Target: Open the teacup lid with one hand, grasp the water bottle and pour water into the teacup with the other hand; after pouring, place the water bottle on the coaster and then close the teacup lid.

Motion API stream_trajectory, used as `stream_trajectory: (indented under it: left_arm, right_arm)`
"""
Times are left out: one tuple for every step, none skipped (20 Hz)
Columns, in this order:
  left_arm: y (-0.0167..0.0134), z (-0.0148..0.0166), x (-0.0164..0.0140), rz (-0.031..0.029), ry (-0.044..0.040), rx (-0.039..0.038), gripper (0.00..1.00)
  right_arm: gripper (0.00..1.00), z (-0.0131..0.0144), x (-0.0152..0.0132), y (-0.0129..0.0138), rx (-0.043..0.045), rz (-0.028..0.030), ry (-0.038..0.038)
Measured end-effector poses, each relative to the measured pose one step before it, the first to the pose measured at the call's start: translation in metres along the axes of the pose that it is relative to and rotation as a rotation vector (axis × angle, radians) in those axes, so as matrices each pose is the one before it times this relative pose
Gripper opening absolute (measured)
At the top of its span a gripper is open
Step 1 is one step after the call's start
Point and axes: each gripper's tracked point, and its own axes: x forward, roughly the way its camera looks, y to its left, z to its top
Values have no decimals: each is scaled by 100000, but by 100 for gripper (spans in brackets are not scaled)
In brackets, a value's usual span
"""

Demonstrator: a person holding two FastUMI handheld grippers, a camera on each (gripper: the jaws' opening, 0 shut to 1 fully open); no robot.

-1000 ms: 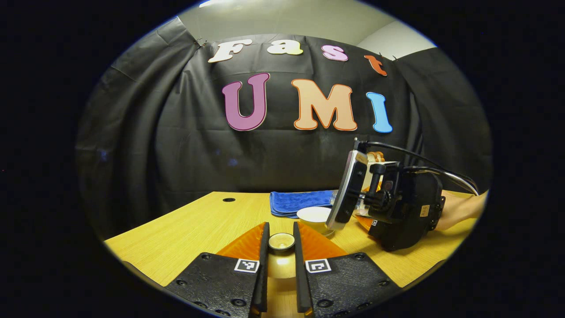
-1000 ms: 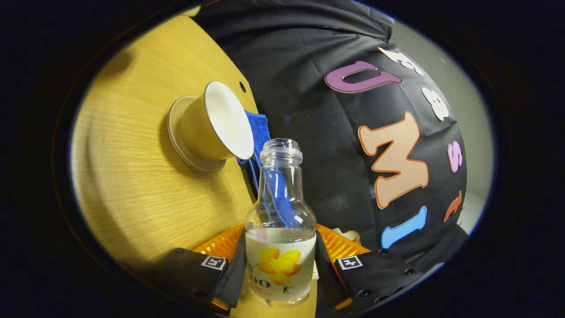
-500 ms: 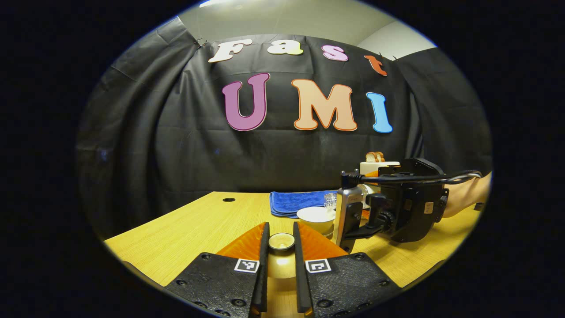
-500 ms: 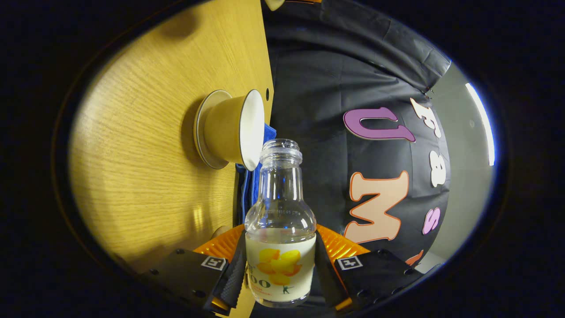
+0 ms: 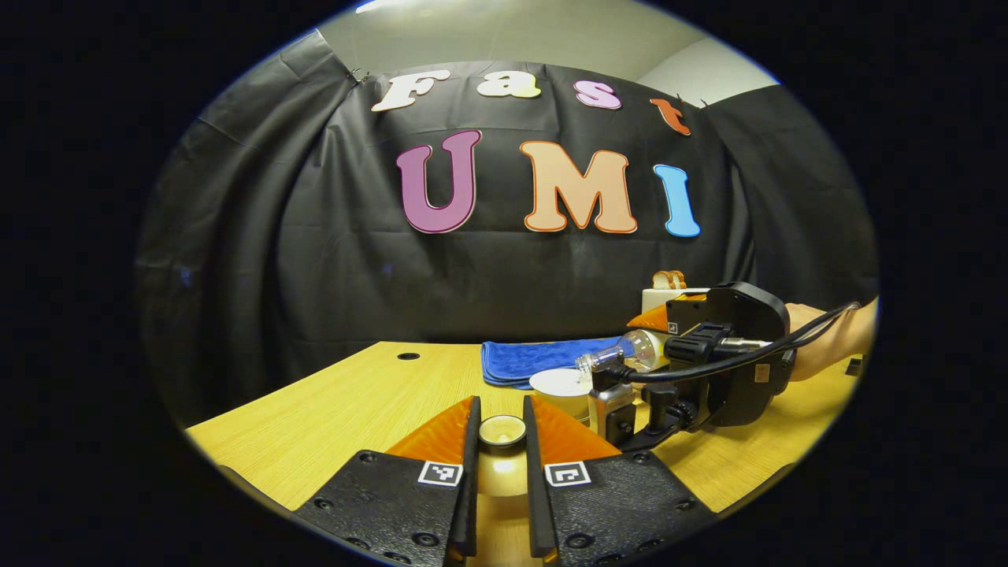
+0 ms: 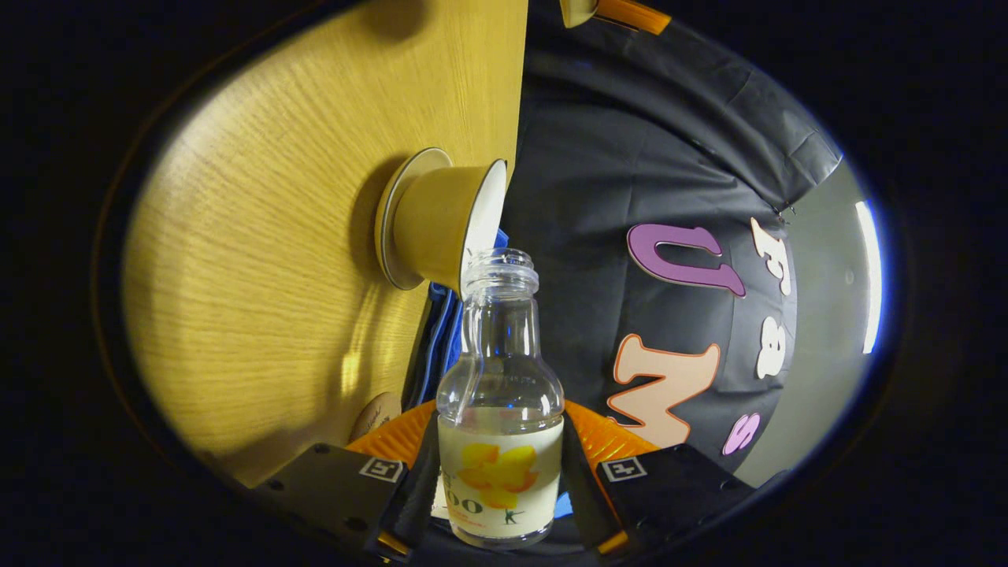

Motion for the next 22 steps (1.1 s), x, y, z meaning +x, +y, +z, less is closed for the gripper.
stream_trajectory:
  left_arm:
    - [28,-40,-14,20,-11,3,23]
    - [-10,-13,-91,-11,5,-34,23]
    - [4,15,50,-8,-5,-19,23]
    - [-2,16,47,0,16,8,23]
    - [15,-16,-26,2,-10,-23,23]
    - [8,-4,-19,-6,13,27,23]
    - [-21,30,-2,-5,-25,2,23]
    - [-18,-44,-11,-14,17,-41,23]
    - [12,-14,58,-3,19,-22,23]
    - [23,12,4,-4,-10,-10,23]
    - [-1,-67,-9,-19,45,-7,23]
    - [18,78,-24,-8,4,10,23]
    - [13,-58,-28,-10,-4,6,23]
    - [-33,61,65,6,7,-4,23]
    - [-8,85,50,-18,10,6,23]
    - [22,-61,34,17,14,-21,23]
    - [-9,-71,2,-8,-12,12,23]
    - [4,83,-37,1,24,-28,23]
    - [-14,-17,-51,-4,-4,-8,23]
    - [26,6,1,-7,28,8,23]
    - [-13,10,33,2,6,-8,23]
    - [-13,-6,4,-10,6,-9,23]
  right_arm:
    - [74,-104,124,-154,-681,3,-97]
    - [74,40,11,-10,-1086,-204,-54]
    - [74,97,-87,-41,-1397,-192,-211]
    - [75,81,-98,-28,-993,-10,-167]
    - [75,-70,104,-47,-1246,-142,-287]
    - [76,22,1,-130,-1176,-354,-231]
    - [76,-59,58,51,-943,-298,-275]
    - [76,59,-17,-71,-881,-230,-188]
    - [77,58,-7,-7,-873,-190,-227]
    - [76,22,-81,33,-1321,-16,-319]
    - [76,53,-12,-199,-1614,-525,-266]
    - [75,-37,-21,-20,-1659,-361,-189]
    - [75,30,-9,-149,-2280,-852,-278]
    - [75,29,-103,25,-1170,-242,-251]
    - [74,40,-66,6,-974,-172,-217]
    - [74,104,-91,-85,-1754,-86,-429]
    - [75,216,49,-193,-1863,-448,-433]
    - [76,136,-161,-17,-1196,-212,-356]
    - [75,46,-3,44,-766,-12,-52]
    - [76,-518,394,-85,-1100,-63,94]
    - [74,-54,53,-86,-710,-74,-52]
    - [74,-53,55,-78,-823,-175,-236]
